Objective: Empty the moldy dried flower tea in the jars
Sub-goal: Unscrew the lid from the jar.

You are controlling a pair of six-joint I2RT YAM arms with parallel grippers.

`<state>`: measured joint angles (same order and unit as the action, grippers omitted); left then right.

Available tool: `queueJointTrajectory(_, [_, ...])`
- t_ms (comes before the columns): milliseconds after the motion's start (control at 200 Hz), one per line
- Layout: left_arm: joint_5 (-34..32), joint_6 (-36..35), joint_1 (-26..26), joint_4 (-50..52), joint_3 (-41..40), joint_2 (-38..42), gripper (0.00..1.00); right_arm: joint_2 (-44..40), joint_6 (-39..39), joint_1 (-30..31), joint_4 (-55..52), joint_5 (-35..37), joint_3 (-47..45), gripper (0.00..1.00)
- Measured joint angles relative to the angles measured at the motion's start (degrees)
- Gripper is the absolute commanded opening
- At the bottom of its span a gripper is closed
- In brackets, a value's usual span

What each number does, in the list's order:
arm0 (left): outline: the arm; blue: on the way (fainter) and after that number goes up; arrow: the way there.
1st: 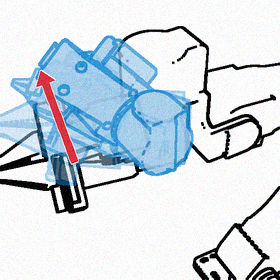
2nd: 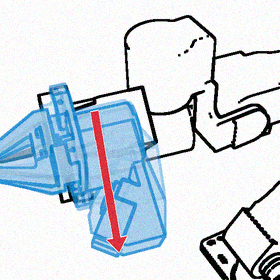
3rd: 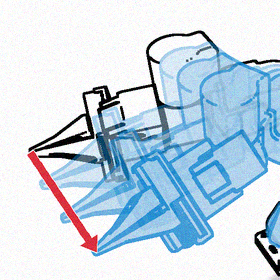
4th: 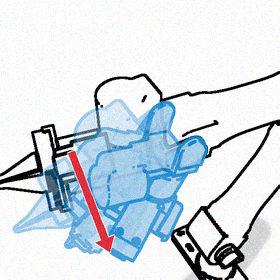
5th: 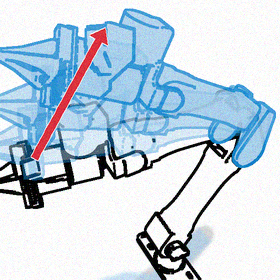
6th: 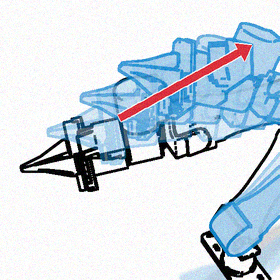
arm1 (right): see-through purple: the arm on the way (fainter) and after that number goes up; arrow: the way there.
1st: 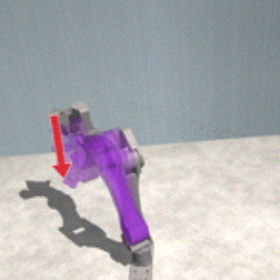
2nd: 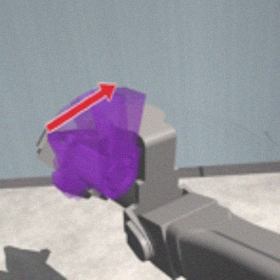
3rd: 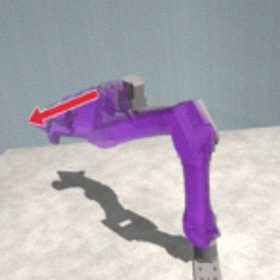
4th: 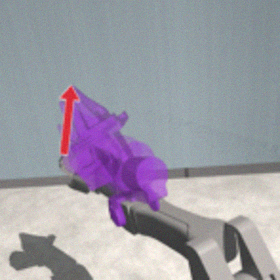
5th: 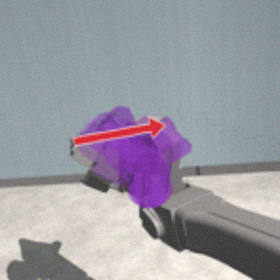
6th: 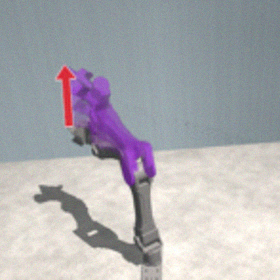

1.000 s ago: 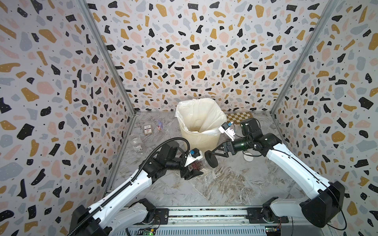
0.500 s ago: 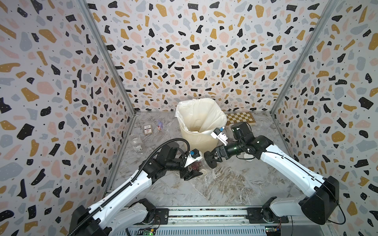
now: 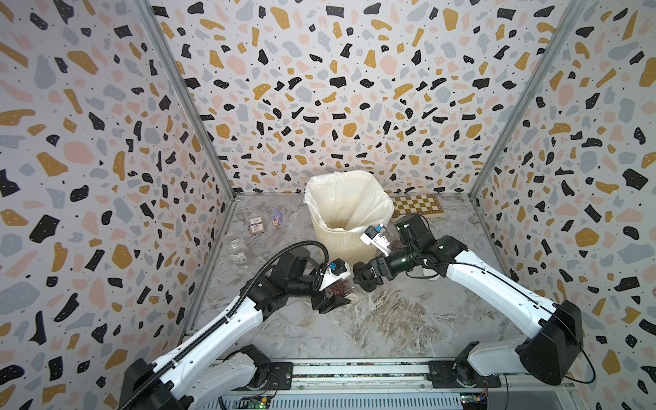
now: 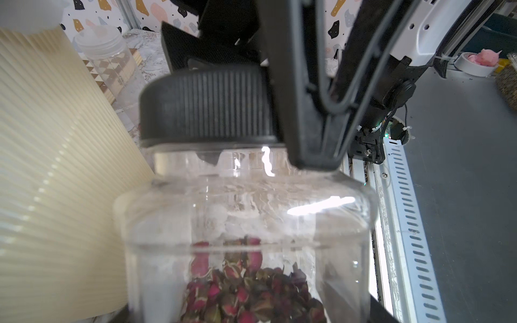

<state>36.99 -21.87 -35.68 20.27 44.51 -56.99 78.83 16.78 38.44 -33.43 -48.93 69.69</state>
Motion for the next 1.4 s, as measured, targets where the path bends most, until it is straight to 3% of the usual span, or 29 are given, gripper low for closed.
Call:
queueJointTrajectory(215, [2.4, 0.0, 0.0, 0.7, 0.0, -0.1, 0.59, -1.9, -6.7, 0.1, 2.8, -1.9, -3.0, 0.76])
queueJointTrajectory(726, [11.6, 0.4, 1.3, 2.5, 0.5, -1.9, 0.59, -8.9, -45.5, 0.5, 9.0, -2.9, -9.8, 0.77])
queueJointTrajectory(856, [12.7, 1.6, 1.9, 2.8, 0.7, -2.8, 0.59, -9.1, -51.6, -0.3, 9.2, -3.2, -9.8, 0.76])
queueJointTrajectory(1206, [14.0, 1.9, 2.6, 2.6, 1.4, -2.8, 0.59, -12.2, -51.7, -6.4, 12.4, -9.6, -9.8, 0.76])
queueJointTrajectory(1402, [12.4, 1.6, 2.6, 2.6, 1.4, -1.2, 0.59, -14.7, -46.2, -9.6, 13.6, -7.6, -9.9, 0.79])
